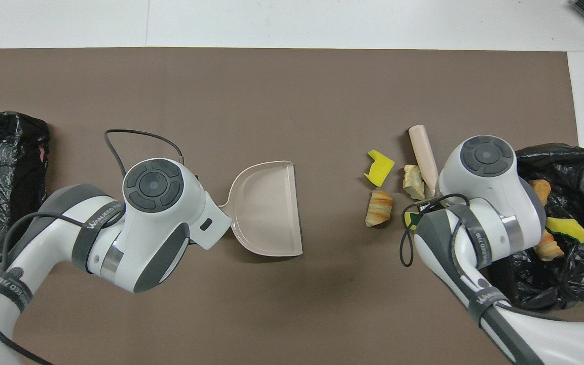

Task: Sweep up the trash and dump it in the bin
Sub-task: 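Sweep the pieces toward the dustpan with the right gripper brush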

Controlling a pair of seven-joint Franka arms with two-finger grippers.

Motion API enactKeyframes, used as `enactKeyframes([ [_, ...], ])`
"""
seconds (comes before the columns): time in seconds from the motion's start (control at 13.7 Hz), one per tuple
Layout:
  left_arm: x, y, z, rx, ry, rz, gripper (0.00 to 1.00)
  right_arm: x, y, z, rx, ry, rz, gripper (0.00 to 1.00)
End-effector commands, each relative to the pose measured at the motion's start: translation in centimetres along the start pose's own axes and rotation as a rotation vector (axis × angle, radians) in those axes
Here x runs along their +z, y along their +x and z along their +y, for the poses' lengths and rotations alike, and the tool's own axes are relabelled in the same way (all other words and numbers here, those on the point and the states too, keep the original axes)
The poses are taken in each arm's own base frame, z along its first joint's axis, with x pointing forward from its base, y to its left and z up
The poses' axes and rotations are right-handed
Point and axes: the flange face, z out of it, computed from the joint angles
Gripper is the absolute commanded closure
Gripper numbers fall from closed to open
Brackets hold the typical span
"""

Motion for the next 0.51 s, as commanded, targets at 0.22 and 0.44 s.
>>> enactKeyframes([
  [0.22,0.7,-0.7,1.3,-0.038,-0.013,0.036,1.00,-1.8,-1.0,-11.3,0.006,0.122,0.040,1.00],
  [0.44,1.2,-0.8,1.6,-0.052,-0.012,0.060,1.00,-2.8,-1.9,-15.3,-0.014,0.181,0.043,1.00],
])
